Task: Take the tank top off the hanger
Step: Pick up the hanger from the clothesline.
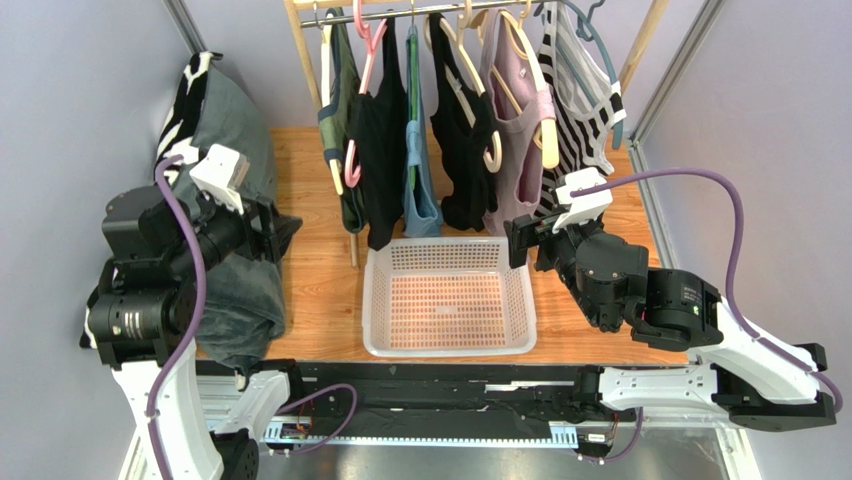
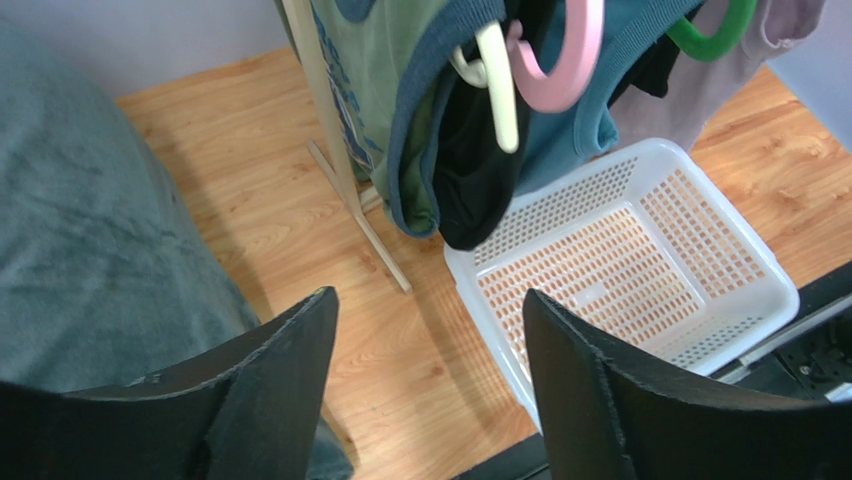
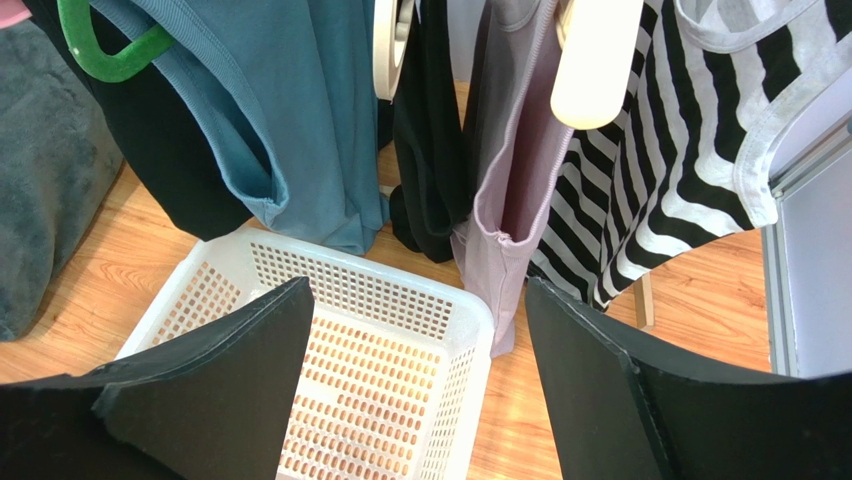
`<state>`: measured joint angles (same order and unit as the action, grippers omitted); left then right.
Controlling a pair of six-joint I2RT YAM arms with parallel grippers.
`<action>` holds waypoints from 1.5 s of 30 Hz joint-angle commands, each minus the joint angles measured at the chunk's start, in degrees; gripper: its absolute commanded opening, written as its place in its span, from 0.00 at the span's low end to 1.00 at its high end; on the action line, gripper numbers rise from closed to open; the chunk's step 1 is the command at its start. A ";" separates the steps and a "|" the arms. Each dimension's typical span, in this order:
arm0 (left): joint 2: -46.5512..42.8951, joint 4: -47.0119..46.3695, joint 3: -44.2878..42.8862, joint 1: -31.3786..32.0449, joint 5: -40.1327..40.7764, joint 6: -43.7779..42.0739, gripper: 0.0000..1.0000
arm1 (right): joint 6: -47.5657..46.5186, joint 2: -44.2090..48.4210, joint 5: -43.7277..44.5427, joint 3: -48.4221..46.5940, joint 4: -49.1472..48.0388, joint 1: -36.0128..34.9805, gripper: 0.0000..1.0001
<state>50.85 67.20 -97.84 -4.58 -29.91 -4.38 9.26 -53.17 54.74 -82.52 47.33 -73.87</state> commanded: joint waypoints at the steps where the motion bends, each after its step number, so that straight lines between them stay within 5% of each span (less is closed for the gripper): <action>1: 3.99 -3.99 -3.93 -0.08 -2.76 -0.27 0.80 | 1.20 -0.71 -0.43 0.34 -1.19 -0.40 0.84; 6: 10.22 -11.12 -12.70 0.01 -8.23 4.02 0.92 | 0.41 -2.20 0.54 1.40 -3.29 -0.40 0.84; 15: 31.49 -11.91 -39.87 3.87 4.21 12.38 0.97 | 1.37 -3.70 1.07 1.05 -5.23 -0.49 0.83; 23: 36.50 -15.78 -40.06 13.35 13.81 10.80 0.99 | 5.51 -3.35 0.63 2.01 -2.68 -0.75 0.82; 30: 39.24 -18.24 -39.71 14.77 19.71 12.20 0.98 | 9.11 -2.03 0.63 2.98 -0.49 -1.54 0.81; 34: 39.76 -18.42 -37.43 16.09 22.00 12.12 0.87 | 10.34 -0.54 0.46 3.51 0.39 -1.72 0.81; 45: 39.85 -18.60 -34.96 23.12 26.56 9.83 0.77 | 12.45 1.84 0.02 4.91 1.71 -1.90 0.79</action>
<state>91.20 50.72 -132.62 17.37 -6.44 6.42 19.59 -52.23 54.46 -77.91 48.51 -75.31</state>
